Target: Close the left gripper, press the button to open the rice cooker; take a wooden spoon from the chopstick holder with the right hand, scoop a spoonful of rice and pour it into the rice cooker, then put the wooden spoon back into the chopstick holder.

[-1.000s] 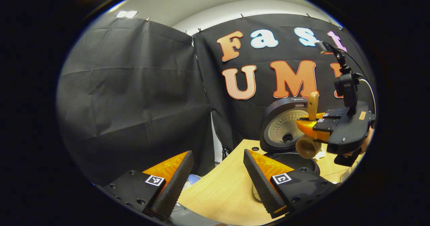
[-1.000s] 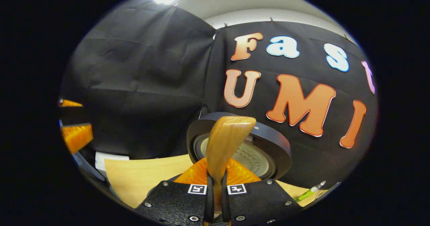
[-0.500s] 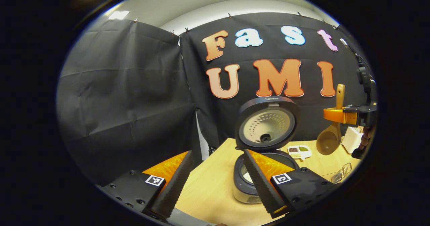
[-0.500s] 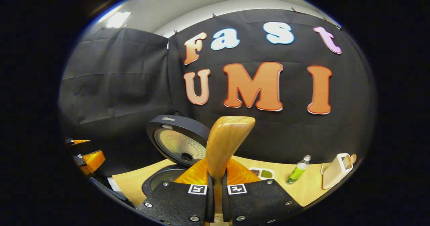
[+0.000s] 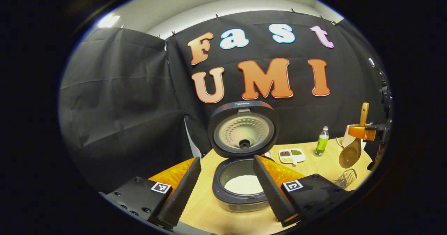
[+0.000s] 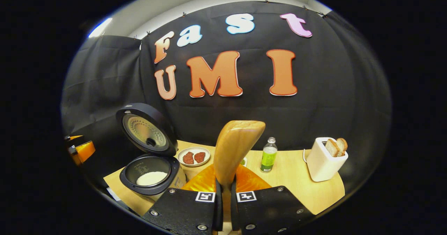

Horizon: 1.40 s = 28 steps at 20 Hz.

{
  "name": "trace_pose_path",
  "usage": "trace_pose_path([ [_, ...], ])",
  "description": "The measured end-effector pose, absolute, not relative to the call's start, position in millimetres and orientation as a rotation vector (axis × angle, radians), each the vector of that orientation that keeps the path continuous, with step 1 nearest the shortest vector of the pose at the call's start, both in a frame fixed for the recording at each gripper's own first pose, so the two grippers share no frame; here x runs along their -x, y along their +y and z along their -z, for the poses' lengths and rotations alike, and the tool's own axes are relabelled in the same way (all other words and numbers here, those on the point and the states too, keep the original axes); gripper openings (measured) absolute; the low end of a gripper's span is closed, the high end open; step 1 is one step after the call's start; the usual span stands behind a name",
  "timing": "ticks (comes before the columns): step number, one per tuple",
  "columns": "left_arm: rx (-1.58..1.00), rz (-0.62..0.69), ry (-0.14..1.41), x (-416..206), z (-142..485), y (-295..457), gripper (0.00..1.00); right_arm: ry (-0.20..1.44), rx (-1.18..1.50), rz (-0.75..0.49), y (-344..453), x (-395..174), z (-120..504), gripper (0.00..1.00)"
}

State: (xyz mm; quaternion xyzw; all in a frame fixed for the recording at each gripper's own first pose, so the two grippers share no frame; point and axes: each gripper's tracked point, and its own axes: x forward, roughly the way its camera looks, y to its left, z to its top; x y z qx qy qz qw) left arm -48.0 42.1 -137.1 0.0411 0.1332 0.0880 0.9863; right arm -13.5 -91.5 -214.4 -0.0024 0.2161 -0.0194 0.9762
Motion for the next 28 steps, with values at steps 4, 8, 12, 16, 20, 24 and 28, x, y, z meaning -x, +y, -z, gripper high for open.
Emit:
trace_pose_path([
  [4, -0.104, -0.139, 0.272, 47, 134, 16, 1.00, 0.440, -0.024, 0.104, -132, 33, 226, 0.08],
  [8, -0.110, -0.121, 0.279, 45, 133, 0, 1.00, 0.473, -0.034, 0.174, -170, 54, 248, 0.08],
  [12, -0.119, -0.114, 0.283, 46, 132, -13, 0.94, 0.507, -0.095, 0.221, -188, 69, 277, 0.08],
  [16, -0.120, -0.105, 0.282, 45, 131, -25, 0.94, 0.569, -0.179, 0.256, -192, 79, 313, 0.08],
  [20, -0.131, -0.110, 0.281, 43, 130, -26, 1.00, 0.617, -0.186, 0.276, -191, 82, 335, 0.11],
  [24, -0.127, -0.117, 0.283, 37, 129, -23, 1.00, 0.706, -0.174, 0.276, -187, 89, 347, 0.11],
  [28, -0.122, -0.138, 0.249, 21, 116, -9, 0.94, 0.721, -0.158, 0.285, -190, 93, 339, 0.24],
])
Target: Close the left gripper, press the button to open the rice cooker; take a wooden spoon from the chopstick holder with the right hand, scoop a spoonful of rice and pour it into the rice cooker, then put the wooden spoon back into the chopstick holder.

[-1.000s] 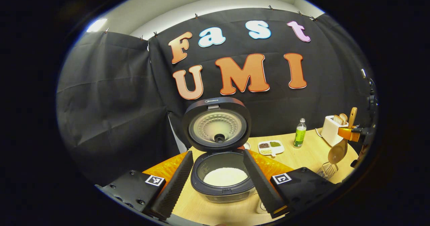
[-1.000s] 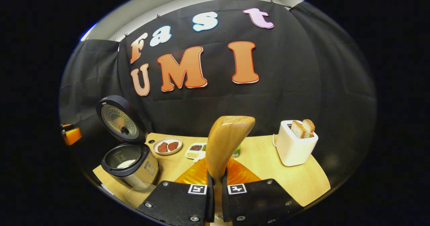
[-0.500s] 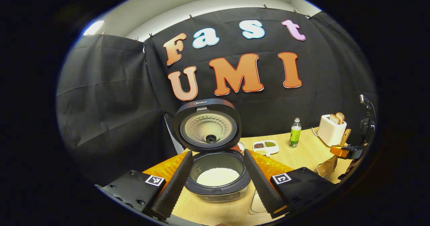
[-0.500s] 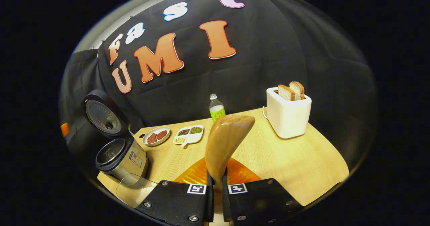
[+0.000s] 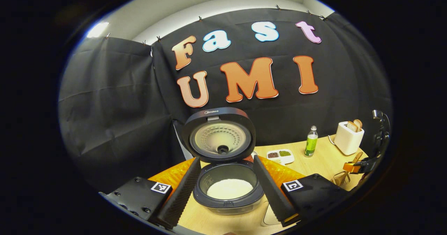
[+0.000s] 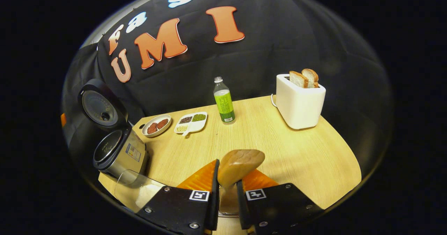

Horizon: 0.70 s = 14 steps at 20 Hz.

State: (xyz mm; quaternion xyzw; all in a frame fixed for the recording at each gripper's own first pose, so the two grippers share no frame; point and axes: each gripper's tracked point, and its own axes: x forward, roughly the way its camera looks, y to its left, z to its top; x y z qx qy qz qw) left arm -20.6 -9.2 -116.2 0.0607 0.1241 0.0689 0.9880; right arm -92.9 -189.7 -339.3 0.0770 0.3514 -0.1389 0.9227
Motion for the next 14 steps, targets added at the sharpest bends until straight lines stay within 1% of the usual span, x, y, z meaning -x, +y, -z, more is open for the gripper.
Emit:
trace_pose_path([
  [1, -0.112, -0.143, 0.243, 16, 114, -6, 0.94, 0.714, -0.145, 0.294, -193, 90, 330, 0.28],
  [2, -0.098, -0.150, 0.237, 11, 111, -2, 1.00, 0.694, -0.131, 0.297, -195, 86, 319, 0.31],
  [3, -0.089, -0.156, 0.231, 5, 108, 2, 1.00, 0.675, -0.112, 0.304, -198, 85, 308, 0.28],
  [5, -0.074, -0.171, 0.201, -9, 94, 13, 0.94, 0.642, -0.069, 0.307, -202, 79, 288, 0.49],
  [8, -0.028, -0.192, 0.148, -37, 61, 30, 1.00, 0.601, -0.022, 0.308, -204, 71, 260, 0.63],
  [9, -0.010, -0.201, 0.138, -46, 52, 35, 0.97, 0.587, -0.017, 0.309, -203, 68, 252, 0.70],
  [10, 0.009, -0.204, 0.119, -57, 41, 38, 0.94, 0.577, -0.014, 0.306, -202, 65, 245, 0.73],
  [14, 0.078, -0.209, 0.074, -100, 12, 44, 0.94, 0.556, 0.012, 0.300, -197, 60, 226, 0.84],
])
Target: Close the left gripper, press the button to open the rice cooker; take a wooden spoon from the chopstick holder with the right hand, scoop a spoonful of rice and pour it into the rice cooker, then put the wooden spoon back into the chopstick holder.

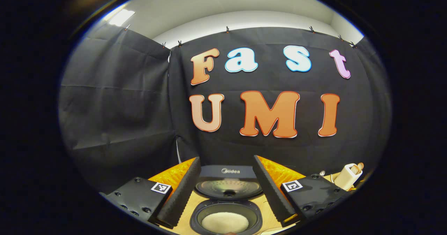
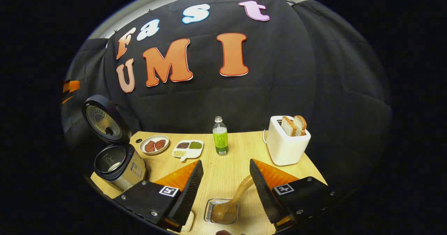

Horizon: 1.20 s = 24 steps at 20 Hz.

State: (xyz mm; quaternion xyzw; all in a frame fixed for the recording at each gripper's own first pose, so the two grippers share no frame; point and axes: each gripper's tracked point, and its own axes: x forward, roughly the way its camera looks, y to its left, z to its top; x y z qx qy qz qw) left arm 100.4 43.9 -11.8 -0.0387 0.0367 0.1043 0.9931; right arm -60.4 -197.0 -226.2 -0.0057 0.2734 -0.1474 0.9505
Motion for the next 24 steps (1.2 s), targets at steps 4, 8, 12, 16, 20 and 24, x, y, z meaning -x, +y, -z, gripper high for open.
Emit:
trace_pose_path([
  [4, 0.093, -0.237, 0.126, -143, 22, 51, 0.94, 0.541, 0.053, 0.291, -196, 52, 209, 0.87],
  [8, 0.087, -0.241, 0.206, -177, 30, 61, 0.94, 0.514, 0.055, 0.307, -199, 48, 194, 0.88],
  [12, 0.094, -0.177, 0.313, -208, 51, 45, 0.97, 0.501, 0.057, 0.304, -197, 46, 187, 0.88],
  [16, 0.057, -0.177, 0.504, -213, 100, 47, 0.94, 0.490, 0.060, 0.288, -193, 43, 183, 0.88],
  [20, 0.027, -0.229, 0.568, -208, 106, 52, 0.98, 0.490, 0.060, 0.264, -185, 39, 184, 0.88],
  [24, -0.003, -0.237, 0.679, -182, 131, 42, 0.97, 0.486, 0.063, 0.234, -175, 31, 182, 0.88],
])
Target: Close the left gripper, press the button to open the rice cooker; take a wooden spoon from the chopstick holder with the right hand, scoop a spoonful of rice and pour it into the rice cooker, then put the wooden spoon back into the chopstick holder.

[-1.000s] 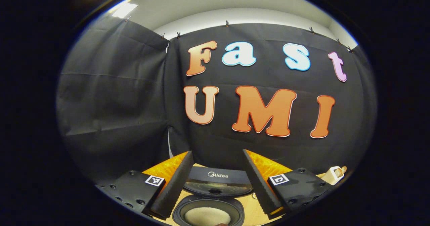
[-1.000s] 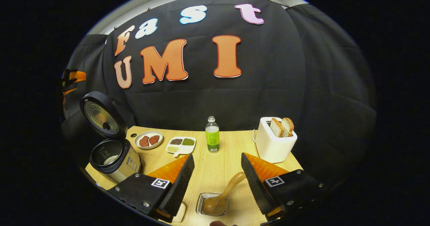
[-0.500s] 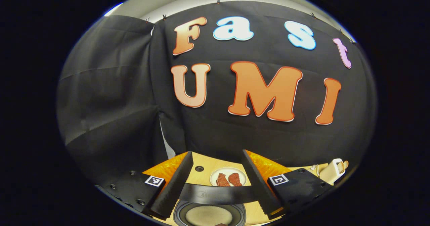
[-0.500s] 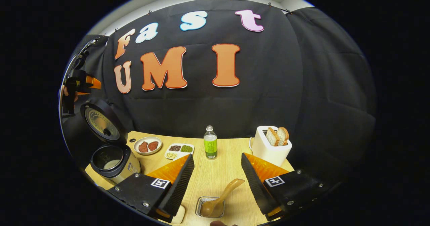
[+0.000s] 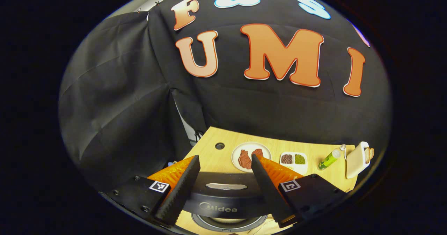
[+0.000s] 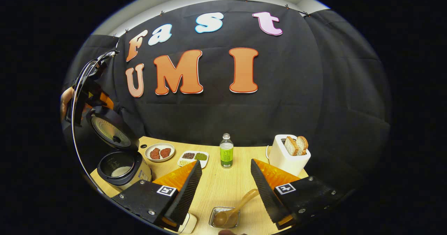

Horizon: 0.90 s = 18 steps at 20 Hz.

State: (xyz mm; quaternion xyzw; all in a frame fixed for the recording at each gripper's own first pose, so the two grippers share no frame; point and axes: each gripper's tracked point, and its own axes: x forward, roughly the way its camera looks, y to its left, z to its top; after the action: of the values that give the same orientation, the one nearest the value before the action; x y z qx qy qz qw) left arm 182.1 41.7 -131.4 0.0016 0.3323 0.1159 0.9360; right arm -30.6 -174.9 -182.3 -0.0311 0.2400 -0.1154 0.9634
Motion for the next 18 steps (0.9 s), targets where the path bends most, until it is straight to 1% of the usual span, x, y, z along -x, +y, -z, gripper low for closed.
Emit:
trace_pose_path([
  [1, 0.002, -0.234, 0.685, -176, 138, 39, 1.00, 0.484, 0.059, 0.223, -170, 29, 182, 0.88],
  [3, 0.011, -0.220, 0.728, -149, 156, 32, 0.99, 0.486, 0.058, 0.200, -163, 25, 180, 0.88],
  [6, 0.056, -0.181, 0.849, -104, 195, 12, 0.98, 0.482, 0.063, 0.175, -154, 18, 179, 0.88],
  [7, 0.049, -0.175, 0.858, -96, 204, 11, 0.99, 0.484, 0.060, 0.164, -150, 16, 180, 0.88],
  [8, 0.057, -0.170, 0.900, -85, 215, 8, 0.99, 0.488, 0.060, 0.156, -146, 15, 181, 0.88],
  [10, 0.076, -0.152, 0.990, -60, 238, 3, 0.97, 0.483, 0.066, 0.141, -140, 13, 182, 0.88],
  [15, 0.117, -0.163, 1.151, -39, 287, 0, 0.98, 0.506, 0.062, 0.125, -133, 14, 190, 0.88],
  [16, 0.130, -0.172, 1.172, -36, 289, -1, 0.98, 0.508, 0.062, 0.124, -134, 15, 191, 0.88],
  [17, 0.127, -0.174, 1.161, -43, 288, 0, 0.98, 0.512, 0.064, 0.125, -134, 16, 191, 0.88],
  [18, 0.123, -0.167, 1.193, -38, 291, -2, 0.98, 0.519, 0.064, 0.123, -135, 16, 192, 0.88],
])
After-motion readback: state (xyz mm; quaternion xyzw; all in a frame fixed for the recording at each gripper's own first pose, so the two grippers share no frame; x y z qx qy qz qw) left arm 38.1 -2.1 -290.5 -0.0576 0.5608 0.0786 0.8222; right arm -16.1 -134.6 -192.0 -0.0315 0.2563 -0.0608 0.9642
